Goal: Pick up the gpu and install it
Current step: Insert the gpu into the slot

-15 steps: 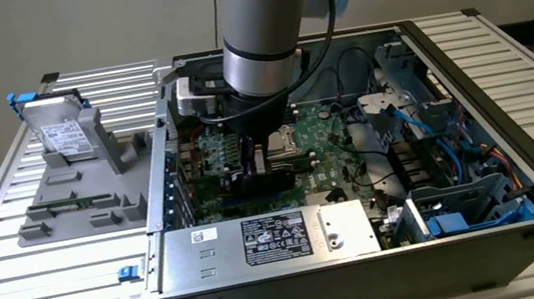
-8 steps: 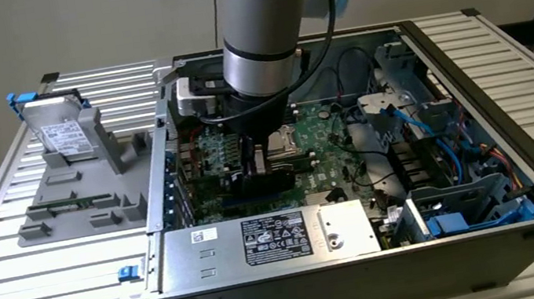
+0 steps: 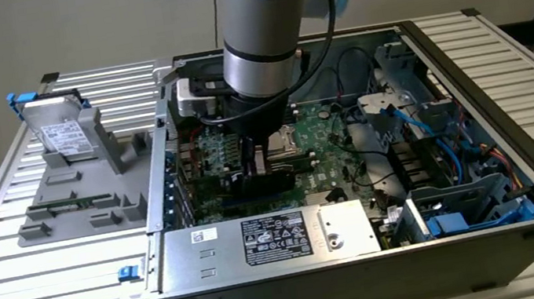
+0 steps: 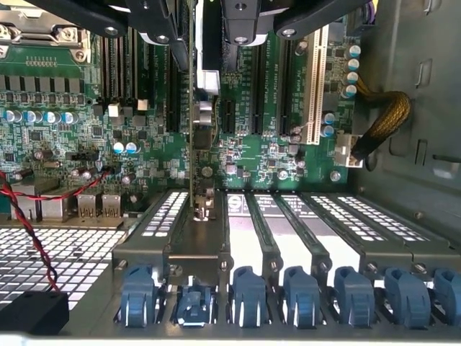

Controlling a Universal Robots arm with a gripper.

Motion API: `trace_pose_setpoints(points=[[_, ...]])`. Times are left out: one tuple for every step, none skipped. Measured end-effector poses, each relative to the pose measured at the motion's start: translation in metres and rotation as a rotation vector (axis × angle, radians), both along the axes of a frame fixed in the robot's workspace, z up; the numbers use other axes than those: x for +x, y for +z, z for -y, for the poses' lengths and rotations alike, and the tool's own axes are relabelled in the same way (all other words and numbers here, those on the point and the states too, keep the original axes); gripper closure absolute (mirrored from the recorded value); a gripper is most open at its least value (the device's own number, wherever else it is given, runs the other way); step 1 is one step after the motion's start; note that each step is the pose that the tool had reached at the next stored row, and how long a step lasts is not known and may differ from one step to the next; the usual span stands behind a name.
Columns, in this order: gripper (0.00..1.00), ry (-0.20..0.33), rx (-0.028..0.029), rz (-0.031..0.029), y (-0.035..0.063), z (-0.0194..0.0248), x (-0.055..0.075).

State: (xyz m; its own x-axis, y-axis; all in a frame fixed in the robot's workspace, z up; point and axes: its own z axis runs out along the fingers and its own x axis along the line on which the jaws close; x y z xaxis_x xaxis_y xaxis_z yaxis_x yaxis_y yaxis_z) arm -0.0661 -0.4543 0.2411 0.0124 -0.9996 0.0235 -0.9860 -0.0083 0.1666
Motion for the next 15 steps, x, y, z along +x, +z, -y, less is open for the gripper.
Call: trace_pose_setpoints(points=[[0.71, 0.000, 0.0000, 0.0000, -0.0001, 0.0000, 0.0000], [0.71, 0.000, 0.0001, 0.0001, -0.0002, 0.0000, 0.0000], [0.71, 0.000, 0.0000, 0.0000, -0.0006, 0.0000, 0.0000], [0.71, 0.000, 0.0001, 0.0000, -0.0008, 0.0000, -0.0002], [0.71, 0.000, 0.0001, 0.0000, -0.0008, 0.0000, -0.0002], [0.71, 0.000, 0.0001, 0.0000, -0.0008, 0.0000, -0.0002], [0.71, 0.000, 0.0001, 0.0002, -0.0009, 0.0000, -0.0002], [0.71, 0.000, 0.0001, 0.0009, -0.0010, 0.0000, -0.0003], [0.71, 0.000, 0.0000, 0.0013, -0.0011, 0.0000, -0.0003], [0.71, 0.000, 0.0000, 0.0016, -0.0011, 0.0000, -0.0003], [0.71, 0.000, -0.0001, 0.0022, -0.0012, 0.0000, -0.0004], [0.71, 0.000, -0.0001, 0.0029, -0.0013, 0.0000, -0.0006], [0.71, 0.000, -0.0001, 0.0034, -0.0013, 0.0000, -0.0007], [0.71, 0.000, 0.0000, 0.0038, -0.0014, 0.0000, -0.0009], [0.71, 0.000, 0.0000, 0.0040, -0.0015, 0.0000, -0.0010]])
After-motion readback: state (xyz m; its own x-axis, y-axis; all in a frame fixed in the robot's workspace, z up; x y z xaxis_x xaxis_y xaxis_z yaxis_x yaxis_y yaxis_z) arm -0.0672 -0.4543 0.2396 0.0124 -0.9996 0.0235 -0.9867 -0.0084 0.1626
